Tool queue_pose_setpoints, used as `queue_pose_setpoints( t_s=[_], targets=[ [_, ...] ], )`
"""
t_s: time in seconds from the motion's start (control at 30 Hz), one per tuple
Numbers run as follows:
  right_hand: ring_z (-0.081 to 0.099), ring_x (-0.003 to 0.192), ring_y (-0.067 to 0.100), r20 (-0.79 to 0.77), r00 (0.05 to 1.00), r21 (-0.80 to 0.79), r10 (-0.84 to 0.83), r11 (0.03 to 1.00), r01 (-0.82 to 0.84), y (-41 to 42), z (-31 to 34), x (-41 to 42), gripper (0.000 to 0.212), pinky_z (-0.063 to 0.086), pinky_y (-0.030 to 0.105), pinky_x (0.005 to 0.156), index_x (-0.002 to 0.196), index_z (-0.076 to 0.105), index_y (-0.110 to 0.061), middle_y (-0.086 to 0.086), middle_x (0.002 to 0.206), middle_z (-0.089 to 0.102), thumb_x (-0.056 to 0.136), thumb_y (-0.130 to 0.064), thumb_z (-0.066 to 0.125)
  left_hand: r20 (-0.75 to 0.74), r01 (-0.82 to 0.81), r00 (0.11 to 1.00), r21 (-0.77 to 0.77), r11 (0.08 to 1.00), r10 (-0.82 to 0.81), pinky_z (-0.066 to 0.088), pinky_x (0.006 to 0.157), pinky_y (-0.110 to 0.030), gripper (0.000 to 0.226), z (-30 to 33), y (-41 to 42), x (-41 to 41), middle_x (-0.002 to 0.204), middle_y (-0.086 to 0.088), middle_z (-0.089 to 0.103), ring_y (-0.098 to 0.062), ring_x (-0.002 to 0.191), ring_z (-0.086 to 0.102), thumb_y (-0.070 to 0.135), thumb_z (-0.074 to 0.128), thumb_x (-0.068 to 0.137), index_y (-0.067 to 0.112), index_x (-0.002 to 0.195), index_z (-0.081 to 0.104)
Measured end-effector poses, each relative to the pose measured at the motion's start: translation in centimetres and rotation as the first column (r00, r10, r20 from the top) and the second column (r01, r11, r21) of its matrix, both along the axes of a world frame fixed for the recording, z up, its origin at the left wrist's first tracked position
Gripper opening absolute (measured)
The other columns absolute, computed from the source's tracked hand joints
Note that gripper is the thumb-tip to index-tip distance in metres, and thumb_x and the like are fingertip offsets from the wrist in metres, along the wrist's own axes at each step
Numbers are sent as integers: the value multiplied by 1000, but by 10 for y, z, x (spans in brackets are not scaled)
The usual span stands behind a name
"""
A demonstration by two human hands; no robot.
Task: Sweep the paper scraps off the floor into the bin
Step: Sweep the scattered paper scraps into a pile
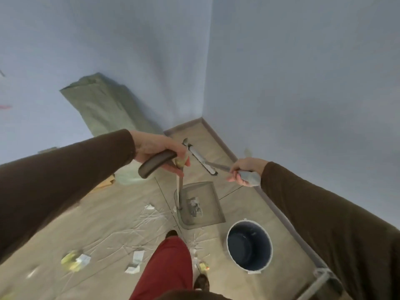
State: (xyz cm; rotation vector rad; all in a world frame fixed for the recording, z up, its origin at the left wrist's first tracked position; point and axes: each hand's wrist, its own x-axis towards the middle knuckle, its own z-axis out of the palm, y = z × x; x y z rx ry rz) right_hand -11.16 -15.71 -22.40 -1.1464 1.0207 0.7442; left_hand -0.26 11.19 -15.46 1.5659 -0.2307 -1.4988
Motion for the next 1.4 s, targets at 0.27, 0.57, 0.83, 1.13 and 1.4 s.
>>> queue_pose_setpoints(
  t_s=[0.27,0.57,0.83,1.13,1.4],
  targets=[
    [49,28,6,93,993,31,74,997,-77,95,-27,-60,23,45,13,33,84,49,-5,5,76,48,103,-18,50,326,-210,938,255,944,120,62,69,-24,31,-11,92,-77,107,-18,64,-21,86,70,-2,66,88,-8,118,61],
    [49,33,6,115,990,4,85,996,-86,178,-57,-158,18,46,16,32,95,50,-6,6,66,53,98,-21,60,458,-394,854,260,881,247,62,84,-35,40,-23,199,-200,114,-18,58,-26,94,66,20,80,82,0,112,63],
    [49,36,4,147,985,-3,94,995,-95,265,-47,-281,14,48,15,35,101,53,-5,6,75,55,98,-16,60,508,-517,801,320,794,318,57,96,-43,39,-17,295,-318,116,-21,64,-35,100,72,20,78,83,1,113,60],
    [48,44,5,125,976,15,177,983,-180,306,-54,-389,14,49,15,39,98,54,-4,6,73,56,98,-16,61,538,-632,740,348,692,404,58,94,-38,28,-11,346,-459,110,-18,69,-26,90,76,9,70,87,0,112,62],
    [44,42,4,147,943,-63,300,954,-293,338,-68,-484,18,43,13,36,84,55,-4,3,69,53,98,-15,58,522,-680,722,410,608,455,53,100,-39,21,5,394,-584,106,-19,72,-28,95,75,1,68,87,-1,107,64]
  ],
)
